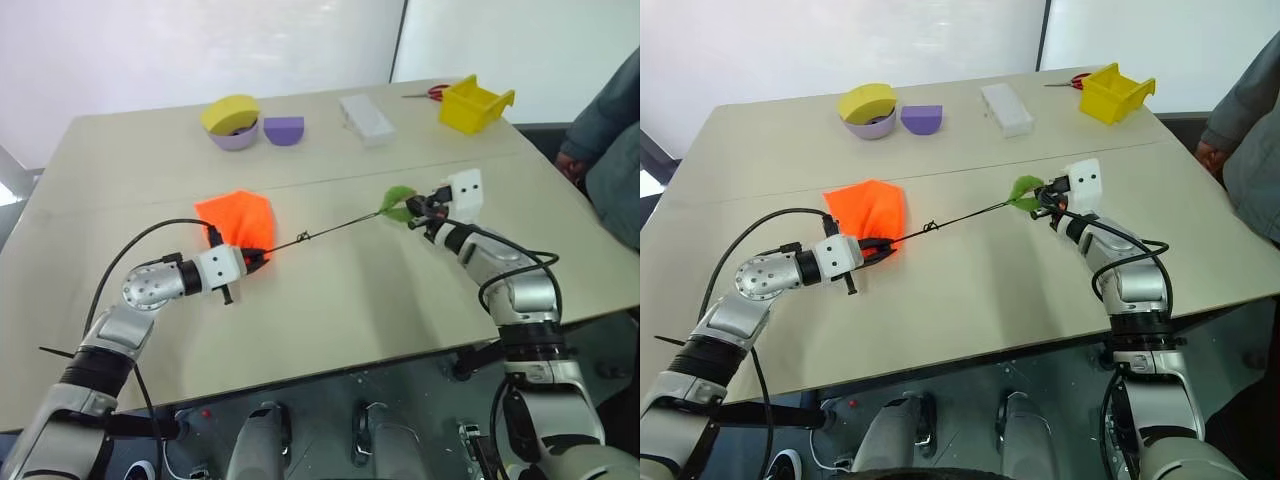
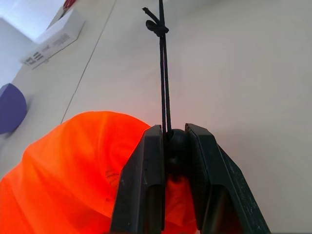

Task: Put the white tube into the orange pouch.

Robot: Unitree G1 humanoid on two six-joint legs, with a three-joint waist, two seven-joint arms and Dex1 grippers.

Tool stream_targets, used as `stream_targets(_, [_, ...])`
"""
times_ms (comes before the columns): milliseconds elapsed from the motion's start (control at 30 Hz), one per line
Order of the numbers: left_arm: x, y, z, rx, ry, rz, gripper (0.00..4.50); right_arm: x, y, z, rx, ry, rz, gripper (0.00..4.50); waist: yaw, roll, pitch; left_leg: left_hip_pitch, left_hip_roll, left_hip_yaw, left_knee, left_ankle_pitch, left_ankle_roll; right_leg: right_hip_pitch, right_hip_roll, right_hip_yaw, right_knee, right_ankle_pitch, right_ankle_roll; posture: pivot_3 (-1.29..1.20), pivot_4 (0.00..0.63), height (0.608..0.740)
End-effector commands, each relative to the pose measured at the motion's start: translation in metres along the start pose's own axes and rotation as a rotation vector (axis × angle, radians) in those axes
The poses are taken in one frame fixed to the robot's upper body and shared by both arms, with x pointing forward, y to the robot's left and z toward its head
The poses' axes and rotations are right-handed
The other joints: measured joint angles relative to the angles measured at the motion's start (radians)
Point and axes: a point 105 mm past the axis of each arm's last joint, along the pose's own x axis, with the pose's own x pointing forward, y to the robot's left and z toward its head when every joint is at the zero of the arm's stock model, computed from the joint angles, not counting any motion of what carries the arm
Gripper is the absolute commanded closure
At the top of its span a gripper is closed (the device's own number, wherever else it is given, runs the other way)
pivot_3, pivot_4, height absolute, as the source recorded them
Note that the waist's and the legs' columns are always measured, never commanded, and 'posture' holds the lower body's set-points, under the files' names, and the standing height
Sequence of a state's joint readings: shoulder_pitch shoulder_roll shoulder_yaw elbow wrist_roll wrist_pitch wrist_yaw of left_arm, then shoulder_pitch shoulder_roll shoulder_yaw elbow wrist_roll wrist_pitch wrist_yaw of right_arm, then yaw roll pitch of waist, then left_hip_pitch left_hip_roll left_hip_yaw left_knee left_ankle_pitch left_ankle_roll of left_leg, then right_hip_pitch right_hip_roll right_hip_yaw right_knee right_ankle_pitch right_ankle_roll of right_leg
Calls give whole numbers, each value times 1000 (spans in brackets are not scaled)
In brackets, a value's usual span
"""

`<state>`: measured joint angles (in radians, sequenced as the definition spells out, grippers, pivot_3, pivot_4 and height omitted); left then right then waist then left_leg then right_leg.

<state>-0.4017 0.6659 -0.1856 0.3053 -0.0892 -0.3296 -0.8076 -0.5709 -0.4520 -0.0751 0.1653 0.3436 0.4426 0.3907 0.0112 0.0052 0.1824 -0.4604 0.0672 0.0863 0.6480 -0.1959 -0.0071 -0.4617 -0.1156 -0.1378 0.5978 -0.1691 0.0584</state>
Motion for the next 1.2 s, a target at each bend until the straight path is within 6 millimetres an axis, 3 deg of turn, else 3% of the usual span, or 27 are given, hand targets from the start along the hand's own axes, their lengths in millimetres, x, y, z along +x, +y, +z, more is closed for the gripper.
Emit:
stream_targets(33, [-8,-7,-8,-114,9,-7,4343,-17,-5,26,-16,-81,26,4500,0,0,0,0,0,0,0,0,0,0,0,0,0,0,0,0,150,740])
stream_targets(100, [3,-17,7,-153,-68,-23,4343,-22,27,16,-12,-45,173,4500,2,0,0,0,0,0,0,0,0,0,0,0,0,0,0,0,150,740])
stream_targets(167, [9,-28,19,-233,-126,-59,4343,-28,40,9,-1,-22,230,4500,1,0,0,0,0,0,0,0,0,1,0,0,0,-1,1,0,150,740])
stream_targets(267, [8,-21,31,-261,-190,-29,2934,-40,50,-1,13,19,315,3436,1,0,0,0,0,0,1,0,0,1,-1,0,0,-1,1,0,150,740])
stream_targets(467, [-10,-7,30,-338,-205,-12,48,-43,47,-7,-7,50,316,491,-3,0,0,1,0,-2,1,-2,-3,1,0,-1,-1,0,-1,0,150,740])
stream_targets(500, [-13,-4,29,-348,-206,-4,0,-44,46,-8,-10,56,312,59,-3,0,0,1,0,-2,1,-2,-3,1,0,-1,-1,0,-1,0,150,740])
stream_targets(733, [-54,26,39,-479,-269,67,0,-65,28,-3,-115,64,326,59,3,0,0,0,0,-2,1,-2,-3,1,0,-1,-2,0,0,0,150,740])
stream_targets(833, [-70,33,38,-540,-274,114,0,-81,33,-1,-128,62,391,59,2,0,0,0,-1,-1,0,-1,-1,0,0,0,-2,-1,1,0,150,740])
stream_targets(967, [-103,21,1,-674,-108,234,0,-117,49,-14,-155,110,491,59,0,-1,0,0,-1,-1,-1,-1,-1,0,0,-1,-2,-2,2,0,150,740])
stream_targets(1100, [-131,6,-31,-686,53,318,0,-140,43,-28,-188,179,503,59,0,-1,1,1,0,-2,0,-4,-6,0,0,-1,-3,-2,2,0,150,740])
stream_targets(1133, [-135,6,-34,-697,57,339,0,-144,41,-31,-197,200,504,59,-5,4,0,1,0,-3,1,-4,-6,1,1,-1,-7,-2,1,0,150,740])
stream_targets(1167, [-140,7,-35,-698,61,357,0,-148,38,-35,-211,224,506,59,-4,36,-9,-4,5,-10,-1,-4,-6,2,12,-4,-28,5,-1,0,150,740])
stream_targets(1200, [-142,7,-36,-691,68,363,0,-151,36,-37,-210,238,507,59,18,31,-11,-35,37,-21,-6,-4,-6,27,48,-4,-79,45,-4,0,150,740])
